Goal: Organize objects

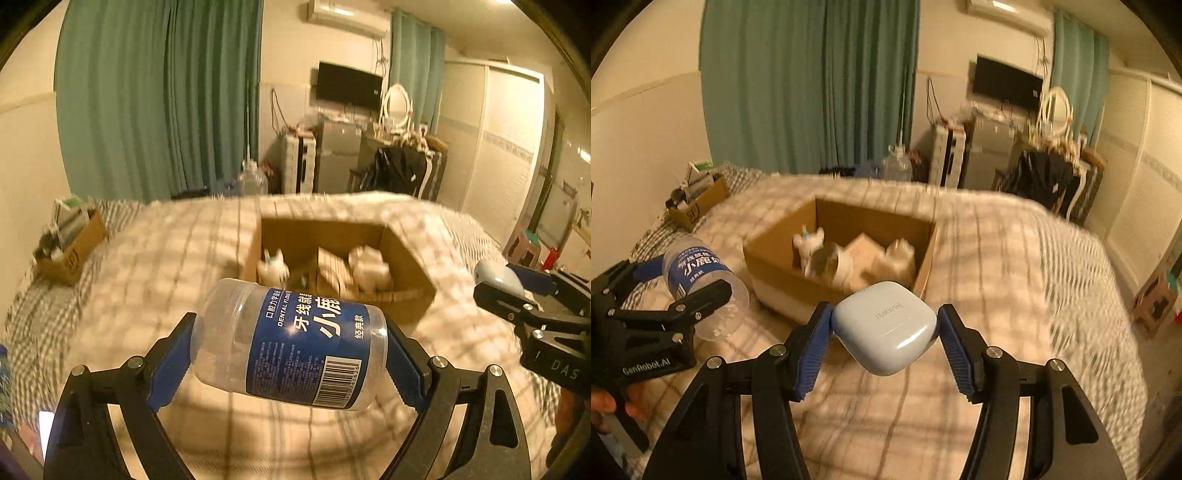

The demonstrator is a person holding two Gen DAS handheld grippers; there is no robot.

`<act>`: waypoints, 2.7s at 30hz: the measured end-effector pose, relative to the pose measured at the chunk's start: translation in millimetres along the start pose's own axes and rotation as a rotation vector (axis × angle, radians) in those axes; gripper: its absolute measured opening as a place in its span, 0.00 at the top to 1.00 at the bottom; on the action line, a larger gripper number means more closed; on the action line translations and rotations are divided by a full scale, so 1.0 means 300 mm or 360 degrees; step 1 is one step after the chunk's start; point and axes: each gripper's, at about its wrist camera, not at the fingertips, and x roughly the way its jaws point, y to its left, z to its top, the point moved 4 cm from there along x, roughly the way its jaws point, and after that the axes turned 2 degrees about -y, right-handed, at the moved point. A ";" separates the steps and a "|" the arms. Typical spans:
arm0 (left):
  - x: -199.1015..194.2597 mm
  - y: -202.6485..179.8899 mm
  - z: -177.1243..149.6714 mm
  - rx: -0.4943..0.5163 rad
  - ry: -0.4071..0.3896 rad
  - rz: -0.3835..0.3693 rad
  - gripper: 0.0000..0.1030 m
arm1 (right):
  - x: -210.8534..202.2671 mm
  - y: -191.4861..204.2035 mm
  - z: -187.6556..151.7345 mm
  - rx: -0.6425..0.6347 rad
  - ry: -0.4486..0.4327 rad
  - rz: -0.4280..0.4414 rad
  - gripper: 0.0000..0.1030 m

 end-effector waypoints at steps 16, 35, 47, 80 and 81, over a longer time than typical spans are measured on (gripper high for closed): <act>0.137 -0.039 0.378 0.0019 -0.0185 0.0029 0.08 | 0.068 -0.026 0.466 0.0065 -0.0200 0.0093 0.44; 0.492 -0.042 0.175 0.0146 0.0119 -0.0060 0.08 | 0.563 -0.039 0.278 0.0134 0.0174 0.0118 0.44; 0.452 -0.037 0.188 0.0117 0.0104 -0.0078 0.00 | 0.443 -0.107 0.305 0.0270 0.0009 0.0068 0.11; -0.219 0.057 0.178 0.0013 -0.0462 0.0147 0.00 | -0.283 -0.048 0.100 0.0254 -0.0590 -0.0329 0.00; -0.203 0.062 0.155 0.0012 -0.0455 0.0152 0.00 | -0.241 -0.048 0.071 0.0249 -0.0552 -0.0334 0.00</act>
